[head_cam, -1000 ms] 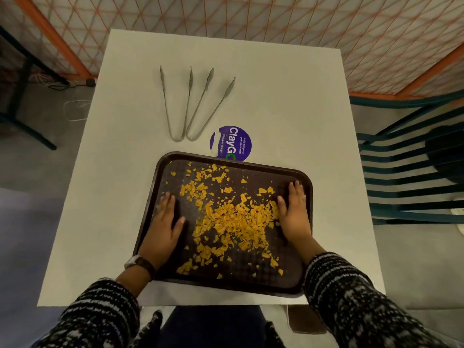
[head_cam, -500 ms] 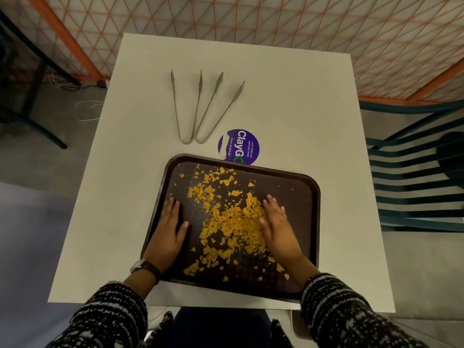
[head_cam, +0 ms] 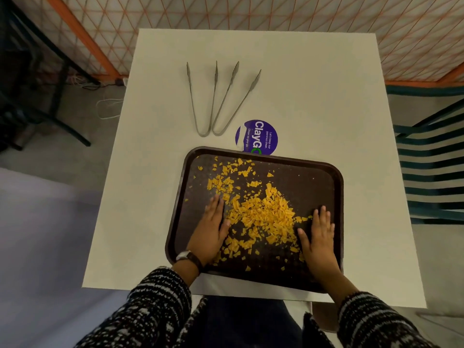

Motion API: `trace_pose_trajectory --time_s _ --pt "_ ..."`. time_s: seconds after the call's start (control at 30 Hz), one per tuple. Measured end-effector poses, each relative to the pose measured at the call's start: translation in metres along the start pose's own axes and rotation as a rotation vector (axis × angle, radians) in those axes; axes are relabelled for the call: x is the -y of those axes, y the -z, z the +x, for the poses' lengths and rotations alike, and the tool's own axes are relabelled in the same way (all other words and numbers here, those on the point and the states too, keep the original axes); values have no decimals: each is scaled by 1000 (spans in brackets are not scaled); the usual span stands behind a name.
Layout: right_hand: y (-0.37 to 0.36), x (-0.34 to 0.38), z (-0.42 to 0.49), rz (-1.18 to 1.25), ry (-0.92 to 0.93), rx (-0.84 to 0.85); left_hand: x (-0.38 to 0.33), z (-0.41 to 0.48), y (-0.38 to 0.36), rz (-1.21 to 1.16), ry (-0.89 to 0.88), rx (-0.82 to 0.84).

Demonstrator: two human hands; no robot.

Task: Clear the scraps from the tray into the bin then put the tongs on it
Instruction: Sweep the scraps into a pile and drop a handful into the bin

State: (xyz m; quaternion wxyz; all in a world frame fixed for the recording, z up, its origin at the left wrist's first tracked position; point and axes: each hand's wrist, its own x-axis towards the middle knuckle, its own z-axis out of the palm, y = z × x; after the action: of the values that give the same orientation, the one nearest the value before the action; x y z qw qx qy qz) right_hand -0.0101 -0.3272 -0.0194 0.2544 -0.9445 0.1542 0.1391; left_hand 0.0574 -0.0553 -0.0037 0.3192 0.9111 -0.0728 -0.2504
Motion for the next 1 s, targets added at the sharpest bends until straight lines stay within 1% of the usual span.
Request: trace_pose_trajectory --time_s 0.1,0.17,0.2,0.27,0.33,0.37,0.5,0.57,0.63,0.67,0.73,0.8,0.87,0.93,1.0 --pt "0 0 -2 -9 5 6 -11 -4 -4 -35 -106 99" --pt "-1 0 -2 -15 8 11 -13 -4 -1 -63 -117 63" --pt "-1 0 -1 -24 11 9 -12 -2 4 -71 -97 2" --pt "-1 0 0 -45 16 16 -5 7 16 -34 1 -147" --pt "-2 0 0 -64 18 33 7 17 28 48 116 -215" --pt "-2 0 -1 -73 19 38 12 21 32 89 144 -213" --pt "-3 -2 -1 -101 18 50 18 30 33 231 150 -170" --pt "-3 -2 -1 -107 21 55 13 32 29 223 165 -181" --pt "-2 -2 -1 -107 22 57 6 33 25 156 183 -183" --pt "-2 -3 -1 -111 20 57 2 32 22 111 168 -166" --pt "-2 -3 -1 -115 21 51 -7 28 14 45 66 -98" --pt "-2 -2 -1 -114 21 52 -18 21 4 28 -63 -5" --pt "-3 -2 -1 -116 18 53 -25 15 -2 12 -135 61" --pt "-3 -1 0 -118 15 54 -26 14 0 -33 -137 27" --pt "-2 -1 0 -118 14 61 -22 20 11 -71 -84 -90"
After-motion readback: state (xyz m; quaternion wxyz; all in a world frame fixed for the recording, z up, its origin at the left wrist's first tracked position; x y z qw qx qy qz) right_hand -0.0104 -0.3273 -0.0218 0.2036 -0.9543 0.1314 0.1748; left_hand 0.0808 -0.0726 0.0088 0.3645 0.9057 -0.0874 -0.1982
